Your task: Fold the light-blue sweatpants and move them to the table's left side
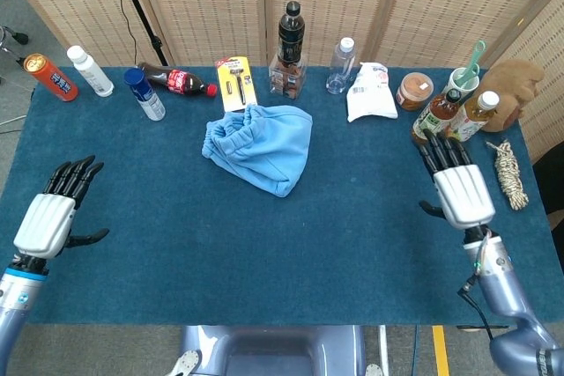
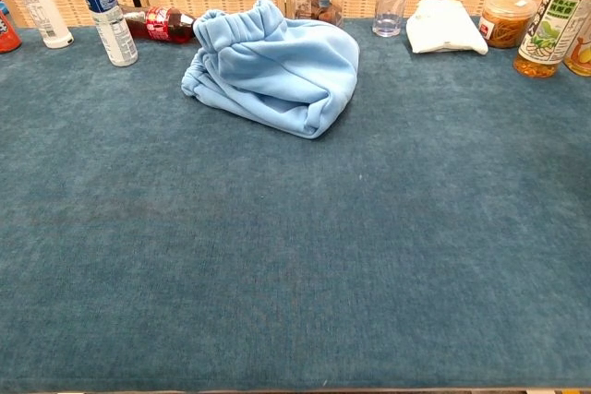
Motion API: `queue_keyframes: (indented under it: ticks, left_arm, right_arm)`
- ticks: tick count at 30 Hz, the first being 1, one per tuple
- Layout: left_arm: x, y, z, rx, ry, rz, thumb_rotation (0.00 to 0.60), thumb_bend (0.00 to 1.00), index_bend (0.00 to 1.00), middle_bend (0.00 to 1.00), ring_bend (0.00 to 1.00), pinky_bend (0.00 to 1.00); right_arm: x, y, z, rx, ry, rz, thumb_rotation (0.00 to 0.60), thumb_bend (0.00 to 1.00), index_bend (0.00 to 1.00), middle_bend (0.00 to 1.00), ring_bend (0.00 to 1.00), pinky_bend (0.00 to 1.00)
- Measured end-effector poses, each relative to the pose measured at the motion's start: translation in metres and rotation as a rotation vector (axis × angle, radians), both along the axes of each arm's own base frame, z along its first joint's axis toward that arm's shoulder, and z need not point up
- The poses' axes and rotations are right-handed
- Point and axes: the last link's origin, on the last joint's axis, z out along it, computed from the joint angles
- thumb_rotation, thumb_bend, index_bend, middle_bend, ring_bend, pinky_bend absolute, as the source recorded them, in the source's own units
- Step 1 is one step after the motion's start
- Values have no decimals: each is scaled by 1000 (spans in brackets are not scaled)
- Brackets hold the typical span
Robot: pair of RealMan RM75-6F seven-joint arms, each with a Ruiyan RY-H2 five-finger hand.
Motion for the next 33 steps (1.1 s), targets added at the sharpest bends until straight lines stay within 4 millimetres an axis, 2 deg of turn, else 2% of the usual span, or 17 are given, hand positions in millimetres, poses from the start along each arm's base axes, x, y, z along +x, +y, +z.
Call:
queue_keyframes:
  ticks: [10, 14, 19, 27, 30, 33]
  left_arm:
    - [-16, -20, -6, 47, -28, 7, 600, 62, 0, 0, 0, 0]
    - [-24, -30, -6, 83, -7, 44, 600, 63, 0, 0, 0, 0]
    - [-29, -34, -6, 101, 12, 61, 600, 63, 0, 0, 0, 0]
    - [-27, -29, -8, 95, 36, 31, 600, 63, 0, 0, 0, 0]
    - [-15, -15, -11, 75, 65, -42, 600, 62, 0, 0, 0, 0]
    - [16, 10, -17, 39, 127, -186, 600, 62, 0, 0, 0, 0]
  right_arm:
    - [-69, 70, 13, -16, -53, -122, 600, 0, 0, 0, 0, 32]
    - [-80, 90, 16, -47, -95, -156, 600, 0, 0, 0, 0, 6]
    - [-80, 92, 23, -57, -107, -163, 600, 0, 0, 0, 0, 2]
    - [-80, 93, 27, -64, -119, -172, 600, 0, 0, 0, 0, 2]
    - [-81, 92, 29, -73, -126, -176, 600, 0, 0, 0, 0, 2]
    - [-80, 91, 32, -89, -131, -178, 600, 0, 0, 0, 0, 2]
